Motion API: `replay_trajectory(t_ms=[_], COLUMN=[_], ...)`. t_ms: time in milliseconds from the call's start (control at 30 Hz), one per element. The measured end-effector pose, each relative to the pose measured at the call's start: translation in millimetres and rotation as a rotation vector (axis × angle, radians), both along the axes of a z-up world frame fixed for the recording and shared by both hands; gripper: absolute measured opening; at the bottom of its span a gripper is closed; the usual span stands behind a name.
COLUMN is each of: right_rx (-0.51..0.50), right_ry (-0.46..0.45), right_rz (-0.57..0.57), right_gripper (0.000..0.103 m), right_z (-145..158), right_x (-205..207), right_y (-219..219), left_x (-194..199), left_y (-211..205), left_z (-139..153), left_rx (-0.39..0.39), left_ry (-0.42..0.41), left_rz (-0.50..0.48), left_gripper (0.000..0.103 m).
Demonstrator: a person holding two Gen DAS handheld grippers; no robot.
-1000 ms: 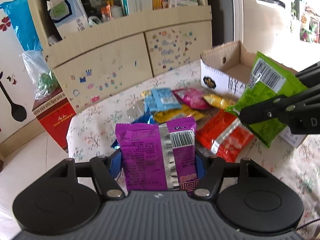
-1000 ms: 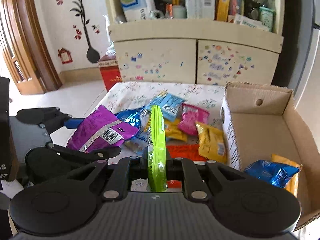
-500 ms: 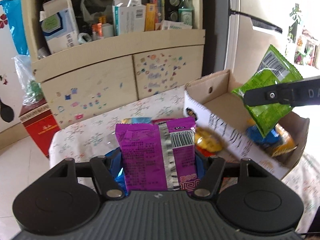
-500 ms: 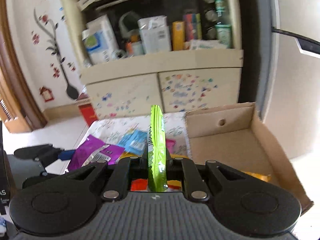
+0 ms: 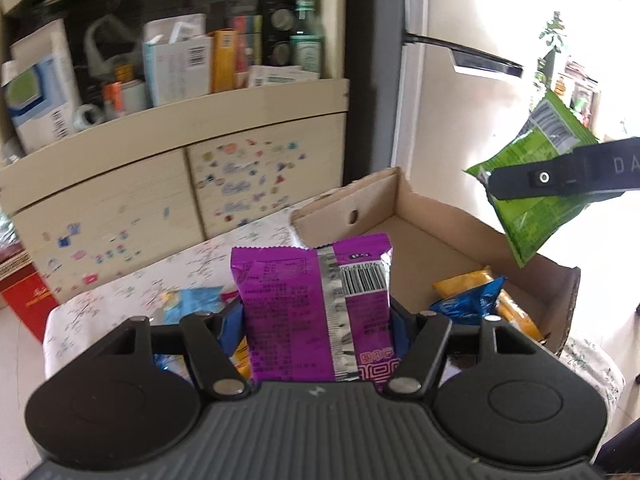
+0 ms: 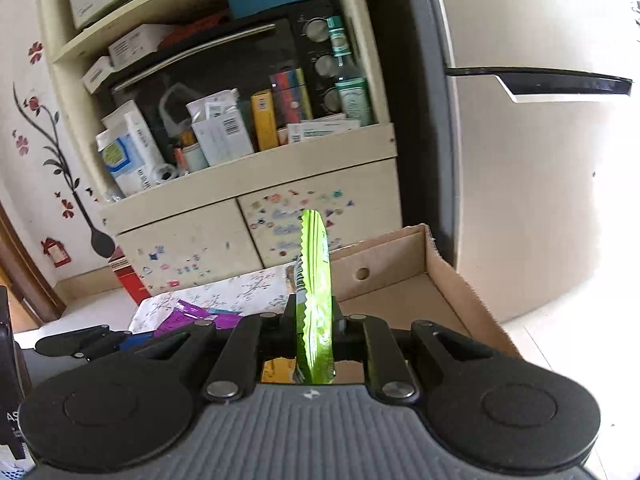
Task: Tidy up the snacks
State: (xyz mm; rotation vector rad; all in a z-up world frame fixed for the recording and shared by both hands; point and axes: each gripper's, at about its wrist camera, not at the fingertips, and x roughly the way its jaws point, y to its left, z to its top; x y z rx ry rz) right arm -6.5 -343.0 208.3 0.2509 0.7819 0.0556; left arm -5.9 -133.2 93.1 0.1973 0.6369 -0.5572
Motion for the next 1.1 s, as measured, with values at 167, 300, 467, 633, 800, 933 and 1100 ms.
replay_trajectory(t_ms=[167, 300, 467, 633, 800, 933, 1100], right_rx=[-0.025, -0.035, -0.047, -0.034, -0.033, 0.051, 0.059], right_ry=[0.025, 0.044, 0.062, 0.091, 0.14, 0.164, 0.145], right_rz=[-0.022, -0.063, -0.131, -0.2, -0.251, -0.298, -0.294], right_gripper=[0.016, 0.016, 0.016, 0.016, 0.021, 0.054, 0.064], right_z=[-5.0, -8.9, -13.7, -21.0, -32.9, -36.3, -32.8], right_x=[6.5, 10.1, 16.4, 22.6, 30.8, 29.0, 27.1], right_y=[-7.6, -18.8, -33.6, -46.8, -53.9, -62.9, -60.8], left_x=[9.6, 19.0, 30.4, 39.6, 48.3, 48.8, 49.3], left_y=[-23.1, -38.7, -60.4, -80.3, -99.1, -101.2, -93.3], left_z=[-2.9, -5.0, -6.3, -10.2, -20.8, -22.8, -10.7], left_rx=[0.009, 0.005, 0.001, 0.004, 0.001, -0.009, 0.011], left_ry=[0.006, 0.018, 0.019, 0.018, 0.045, 0.057, 0.033], left_rz=[-0.043, -0.065, -0.095, -0.123, -0.16, -0.147, -0.127], left_gripper=[0.067, 0.067, 0.067, 0.068, 0.075, 0.093, 0.096])
